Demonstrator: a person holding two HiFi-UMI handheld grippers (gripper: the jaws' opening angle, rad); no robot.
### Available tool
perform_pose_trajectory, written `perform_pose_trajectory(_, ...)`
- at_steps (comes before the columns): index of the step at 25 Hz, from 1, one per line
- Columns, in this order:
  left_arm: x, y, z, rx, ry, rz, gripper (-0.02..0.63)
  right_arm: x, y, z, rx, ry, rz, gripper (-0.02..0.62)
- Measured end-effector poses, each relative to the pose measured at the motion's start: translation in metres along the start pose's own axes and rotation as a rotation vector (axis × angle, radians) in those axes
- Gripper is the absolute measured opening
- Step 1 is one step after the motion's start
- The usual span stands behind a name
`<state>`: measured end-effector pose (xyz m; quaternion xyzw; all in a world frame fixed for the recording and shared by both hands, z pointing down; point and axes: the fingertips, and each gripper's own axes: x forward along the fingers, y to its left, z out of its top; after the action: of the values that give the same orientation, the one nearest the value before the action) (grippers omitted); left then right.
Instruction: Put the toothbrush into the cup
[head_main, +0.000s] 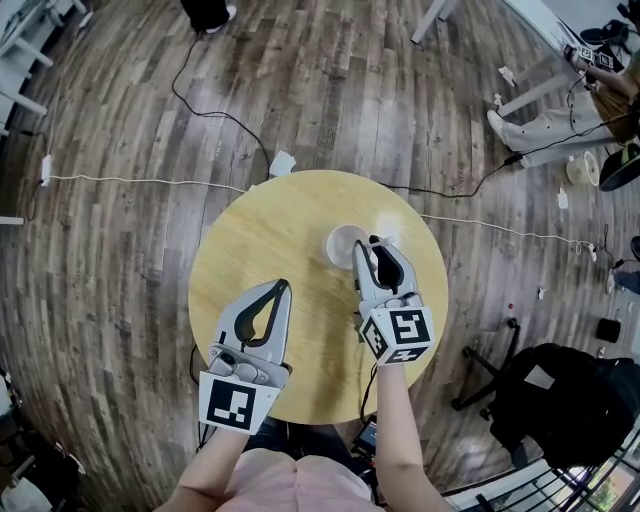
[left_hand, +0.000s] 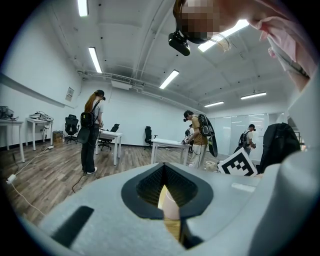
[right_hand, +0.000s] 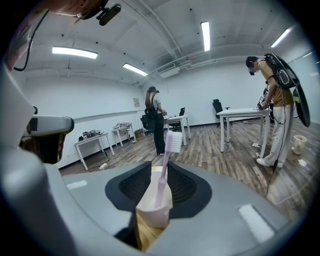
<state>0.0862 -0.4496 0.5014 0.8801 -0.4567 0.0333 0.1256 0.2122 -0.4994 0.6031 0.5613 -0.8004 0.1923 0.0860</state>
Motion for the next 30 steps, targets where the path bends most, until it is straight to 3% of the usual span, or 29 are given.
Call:
perform_pose_trajectory(5, -0.004, -0.006, 0.005, 0.002, -0.012, -0.009, -0.003, -0.012, -0.011, -0.011, 0.019, 0.05, -0.046, 0.152)
perform_pose_trajectory(12, -0.006, -0.01, 0.009, 0.004, -0.023, -0.023, -0.003, -0.024, -0.015, -0.024, 0.058, 0.081, -0.08, 0.166)
perform_pose_trajectory(19, -0.011, -0.017, 0.022, 0.023, -0.052, -0.031, -0.003, -0.046, -0.002, 0.015, 0.069, -0.028, -0.073, 0.143)
perform_pose_trajectory(30, -0.038, -0.046, 0.084, 0.073, -0.18, -0.084, -0.003, -0.112, 0.043, 0.107, -0.01, -0.244, -0.055, 0.075)
